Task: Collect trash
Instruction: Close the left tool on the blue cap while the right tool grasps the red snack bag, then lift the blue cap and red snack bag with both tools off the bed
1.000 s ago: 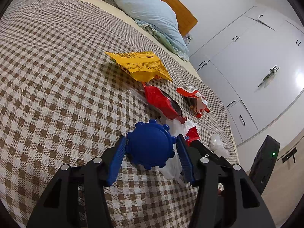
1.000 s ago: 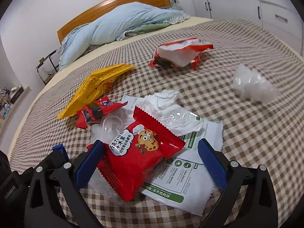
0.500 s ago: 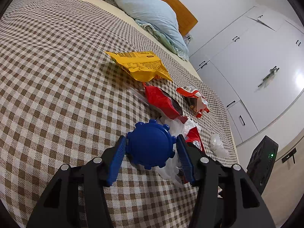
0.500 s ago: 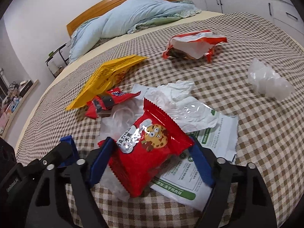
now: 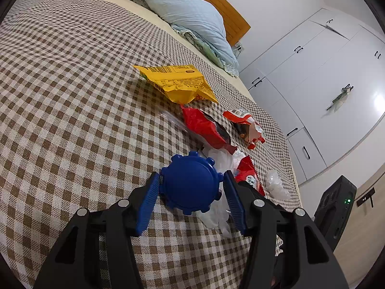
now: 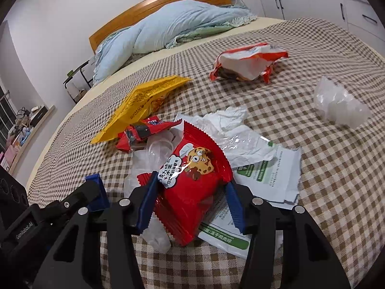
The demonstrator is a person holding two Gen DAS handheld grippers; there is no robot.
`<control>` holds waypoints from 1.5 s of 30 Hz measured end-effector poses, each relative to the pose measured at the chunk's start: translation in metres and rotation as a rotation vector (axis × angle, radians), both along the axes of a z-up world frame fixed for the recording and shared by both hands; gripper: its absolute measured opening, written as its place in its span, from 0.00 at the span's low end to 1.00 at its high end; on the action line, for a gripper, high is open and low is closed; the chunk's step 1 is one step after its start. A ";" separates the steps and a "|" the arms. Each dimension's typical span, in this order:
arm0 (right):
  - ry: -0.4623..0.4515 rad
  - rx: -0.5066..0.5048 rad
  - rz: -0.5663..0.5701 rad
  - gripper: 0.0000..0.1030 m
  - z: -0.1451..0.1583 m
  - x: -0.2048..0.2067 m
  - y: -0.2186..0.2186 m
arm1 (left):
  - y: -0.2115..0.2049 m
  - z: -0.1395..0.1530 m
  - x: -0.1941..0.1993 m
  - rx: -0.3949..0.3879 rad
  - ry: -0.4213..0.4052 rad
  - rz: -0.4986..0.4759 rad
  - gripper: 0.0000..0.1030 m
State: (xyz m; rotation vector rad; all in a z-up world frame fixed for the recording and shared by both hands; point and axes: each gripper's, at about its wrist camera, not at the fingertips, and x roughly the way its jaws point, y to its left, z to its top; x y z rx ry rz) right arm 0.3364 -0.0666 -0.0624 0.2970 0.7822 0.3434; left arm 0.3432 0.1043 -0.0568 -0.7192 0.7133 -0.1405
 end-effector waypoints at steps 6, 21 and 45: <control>-0.028 -0.011 -0.022 0.50 0.005 -0.004 -0.004 | 0.000 0.000 0.000 0.000 0.000 0.001 0.50; -0.132 -0.065 -0.054 0.50 0.027 -0.022 -0.009 | -0.012 0.014 -0.008 0.020 -0.037 -0.009 0.50; -0.254 -0.091 -0.099 0.50 0.049 -0.050 -0.017 | -0.035 0.056 -0.022 0.091 -0.164 -0.015 0.50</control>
